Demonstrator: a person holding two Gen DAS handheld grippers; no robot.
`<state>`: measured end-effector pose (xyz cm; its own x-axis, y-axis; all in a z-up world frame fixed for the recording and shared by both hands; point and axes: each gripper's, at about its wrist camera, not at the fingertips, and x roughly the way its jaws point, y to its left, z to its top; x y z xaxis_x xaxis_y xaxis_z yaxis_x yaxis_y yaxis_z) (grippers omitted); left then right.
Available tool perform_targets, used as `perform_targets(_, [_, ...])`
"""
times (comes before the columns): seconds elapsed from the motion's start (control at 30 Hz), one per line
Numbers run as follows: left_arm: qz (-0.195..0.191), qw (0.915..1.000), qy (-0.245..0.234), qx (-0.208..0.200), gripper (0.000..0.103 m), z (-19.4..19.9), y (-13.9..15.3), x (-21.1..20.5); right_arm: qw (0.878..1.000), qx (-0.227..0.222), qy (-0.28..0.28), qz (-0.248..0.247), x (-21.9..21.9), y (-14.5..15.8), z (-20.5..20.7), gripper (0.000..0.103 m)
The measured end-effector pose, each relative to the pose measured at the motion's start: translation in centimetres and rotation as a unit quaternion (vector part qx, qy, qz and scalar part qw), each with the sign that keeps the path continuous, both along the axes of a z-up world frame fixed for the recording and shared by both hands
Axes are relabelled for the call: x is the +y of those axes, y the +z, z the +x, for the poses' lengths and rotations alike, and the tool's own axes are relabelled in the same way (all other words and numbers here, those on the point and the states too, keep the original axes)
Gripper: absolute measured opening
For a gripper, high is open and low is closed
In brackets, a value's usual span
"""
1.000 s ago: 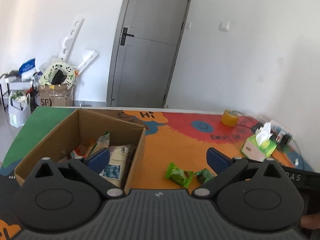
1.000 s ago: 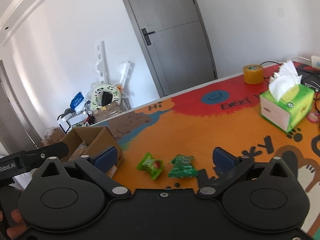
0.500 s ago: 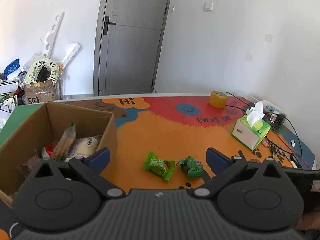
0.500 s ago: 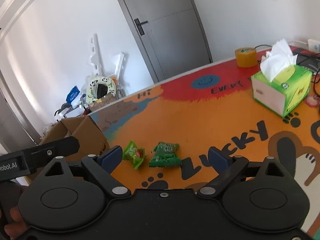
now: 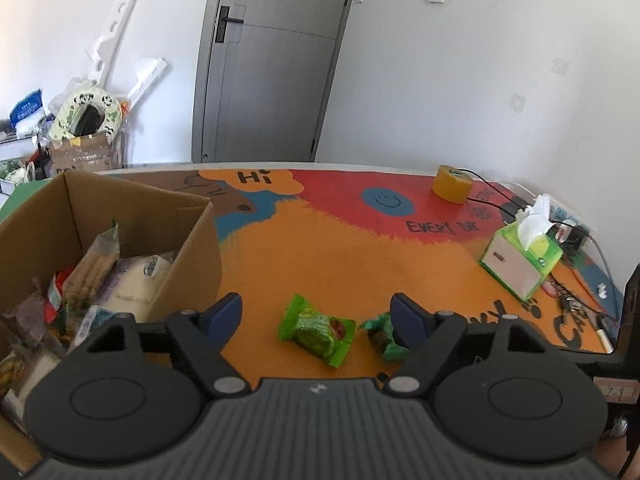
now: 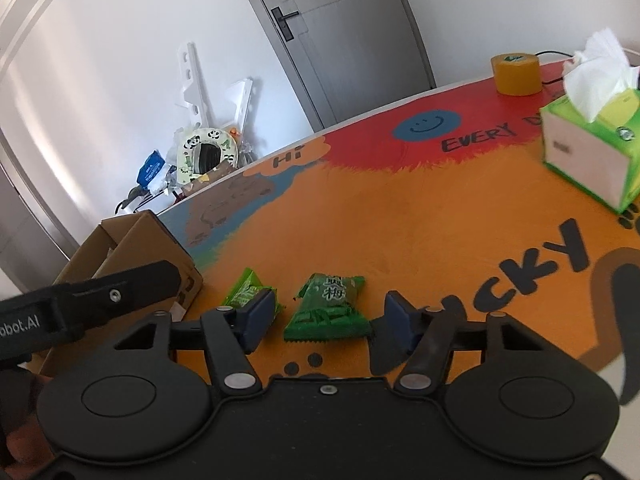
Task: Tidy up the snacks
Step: 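Grasp the light-green candy with the left gripper while the right grasps the dark-green candy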
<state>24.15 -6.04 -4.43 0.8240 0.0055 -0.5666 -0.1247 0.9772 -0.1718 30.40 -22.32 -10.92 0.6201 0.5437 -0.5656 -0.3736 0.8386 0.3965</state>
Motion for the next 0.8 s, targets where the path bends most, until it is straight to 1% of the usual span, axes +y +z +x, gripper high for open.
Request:
perform_targets(0.1, [0.004,1.0,0.002,-0.004,0.08,0.6,0.0,-0.3,1.0,0.005,0.007,-0.003,0.6,-0.6,0.8,0.052])
perform_targets(0.13, [-0.002,1.0,0.0,-0.003,0.08,0.8,-0.1,-0.3,1.0,0.008,0.008,-0.005,0.8,-0.8,1.0,0.042])
perform_targets(0.17, [-0.007,1.0,-0.002,-0.001,0.078,1.0,-0.1,-0.4,1.0,0.01,0.01,-0.008,0.9,-1.1,1.1,0.039])
perform_targets(0.27, [-0.004,1.0,-0.005,0.003,0.077,1.6,-0.7,-0.7,1.0,0.008,0.012,-0.002,0.8,-1.2,1.1,0.036])
perform_targets(0.37, [-0.007,0.9999,-0.003,0.014,0.076,2.3,-1.6,-0.8,1.0,0.0,0.006,-0.011,0.3,-0.9,0.9,0.034])
perform_targets(0.57, [0.004,0.9995,0.001,0.032,0.076,3.9,-4.0,-1.4,1.0,-0.005,-0.016,-0.016,-1.5,-0.9,0.4,0.034])
perform_targets(0.8, [0.016,0.9989,0.004,0.043,0.076,4.6,-5.3,-2.0,0.999,-0.003,-0.031,-0.016,-3.0,-1.1,0.3,0.035])
